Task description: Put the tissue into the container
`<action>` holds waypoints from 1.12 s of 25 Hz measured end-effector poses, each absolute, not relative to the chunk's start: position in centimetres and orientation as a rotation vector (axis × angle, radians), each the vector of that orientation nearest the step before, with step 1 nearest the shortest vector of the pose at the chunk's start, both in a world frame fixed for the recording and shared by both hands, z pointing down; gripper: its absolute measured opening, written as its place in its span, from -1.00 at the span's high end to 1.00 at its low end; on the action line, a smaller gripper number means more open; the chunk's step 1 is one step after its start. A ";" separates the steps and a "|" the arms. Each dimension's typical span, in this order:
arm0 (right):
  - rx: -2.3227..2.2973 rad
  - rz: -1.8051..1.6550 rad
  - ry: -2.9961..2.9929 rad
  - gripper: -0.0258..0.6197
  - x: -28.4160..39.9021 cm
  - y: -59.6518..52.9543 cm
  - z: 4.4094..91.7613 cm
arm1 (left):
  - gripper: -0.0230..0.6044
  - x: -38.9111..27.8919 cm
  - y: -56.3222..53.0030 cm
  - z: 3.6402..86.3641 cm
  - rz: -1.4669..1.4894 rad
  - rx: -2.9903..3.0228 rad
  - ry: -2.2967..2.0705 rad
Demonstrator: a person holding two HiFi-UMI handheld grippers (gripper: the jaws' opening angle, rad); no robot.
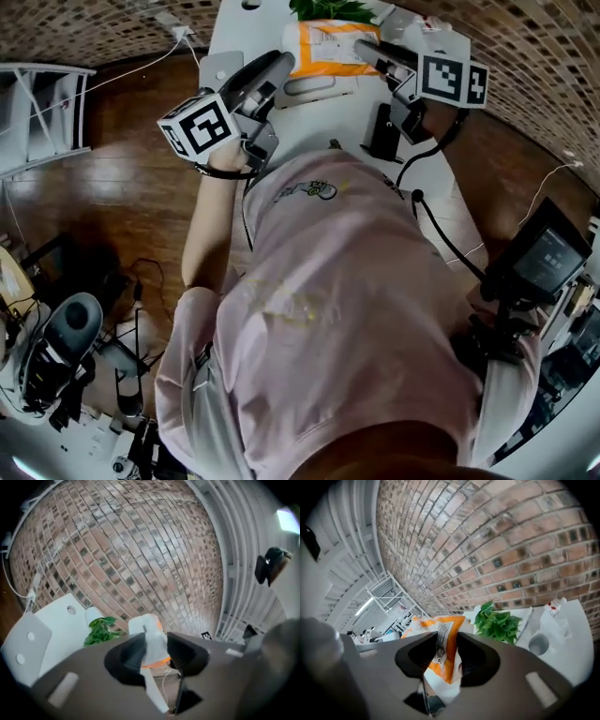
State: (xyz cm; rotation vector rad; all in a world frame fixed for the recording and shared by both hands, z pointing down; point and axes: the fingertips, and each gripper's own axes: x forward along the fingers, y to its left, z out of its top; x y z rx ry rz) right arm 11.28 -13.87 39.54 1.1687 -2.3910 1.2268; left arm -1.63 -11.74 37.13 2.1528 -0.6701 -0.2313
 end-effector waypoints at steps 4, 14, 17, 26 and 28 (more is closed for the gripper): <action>1.077 1.112 -2.531 0.47 9.8 -13.3 31.1 | 0.46 -2.3 -9.5 30.4 -0.199 2.254 -0.591; 1.246 0.824 -2.400 -0.05 13.5 -13.7 38.7 | -0.22 -7.4 -11.3 37.5 -0.010 2.282 -0.854; 1.369 0.889 -2.415 -0.05 16.5 -13.4 40.0 | -0.21 -11.5 -11.0 39.1 -0.059 2.171 -0.936; 1.727 0.852 -2.382 0.34 26.9 -13.1 36.0 | 0.00 -17.3 -9.5 37.0 -0.212 2.175 -1.024; 1.756 0.882 -2.343 0.34 28.0 -12.5 36.9 | 0.00 -16.5 -9.1 36.8 -0.159 2.220 -1.011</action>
